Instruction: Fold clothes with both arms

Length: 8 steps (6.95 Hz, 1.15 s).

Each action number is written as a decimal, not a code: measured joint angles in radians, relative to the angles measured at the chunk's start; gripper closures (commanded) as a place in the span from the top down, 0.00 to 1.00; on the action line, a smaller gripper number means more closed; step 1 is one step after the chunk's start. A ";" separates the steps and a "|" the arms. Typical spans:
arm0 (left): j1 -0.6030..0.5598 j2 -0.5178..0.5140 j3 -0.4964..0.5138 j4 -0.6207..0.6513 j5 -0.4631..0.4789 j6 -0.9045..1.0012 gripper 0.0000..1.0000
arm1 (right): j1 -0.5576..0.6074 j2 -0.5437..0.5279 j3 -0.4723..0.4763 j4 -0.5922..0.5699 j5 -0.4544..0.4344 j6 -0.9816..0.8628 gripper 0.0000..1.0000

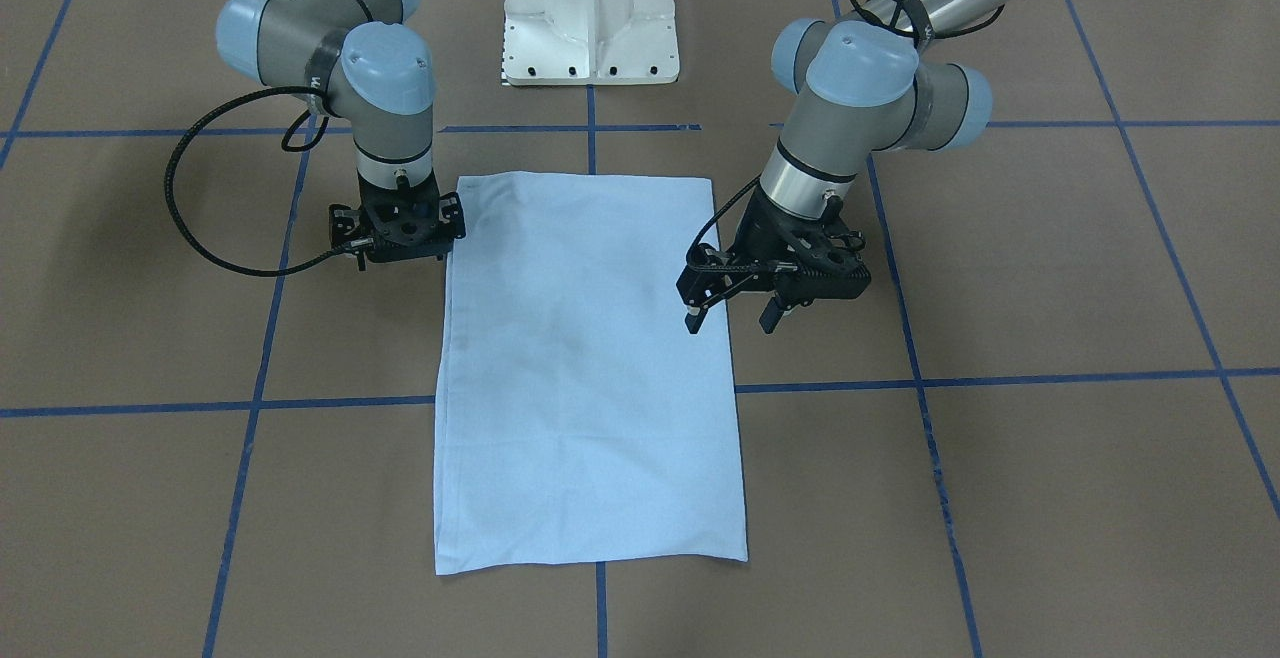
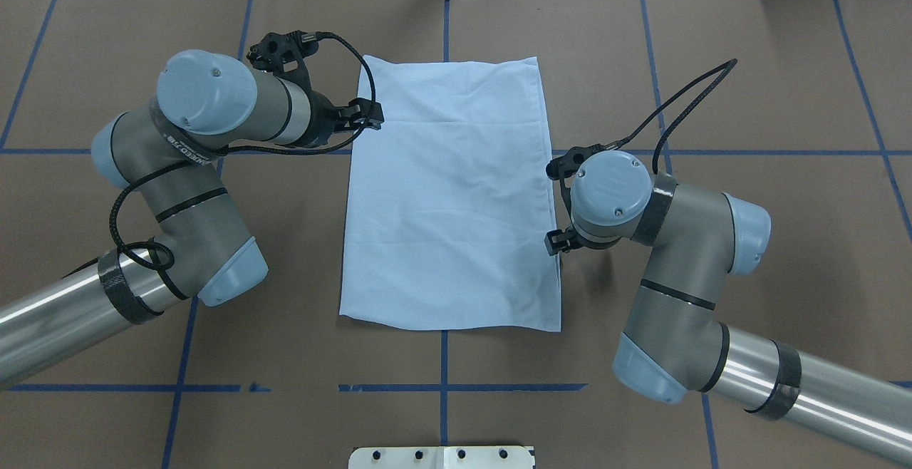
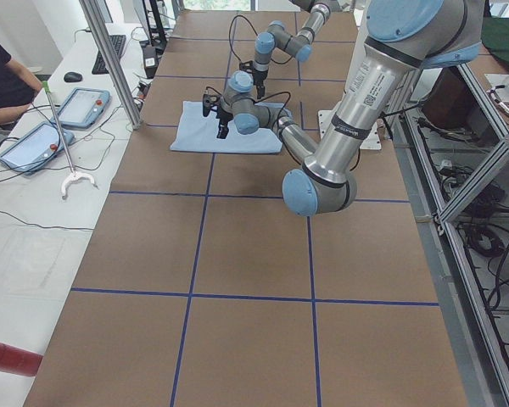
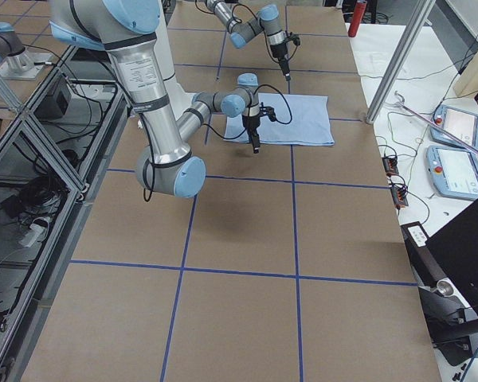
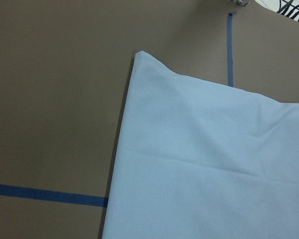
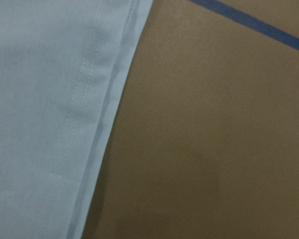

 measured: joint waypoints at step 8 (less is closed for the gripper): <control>0.136 0.112 -0.180 0.176 -0.081 -0.372 1.00 | 0.071 0.007 0.159 0.041 0.216 0.096 1.00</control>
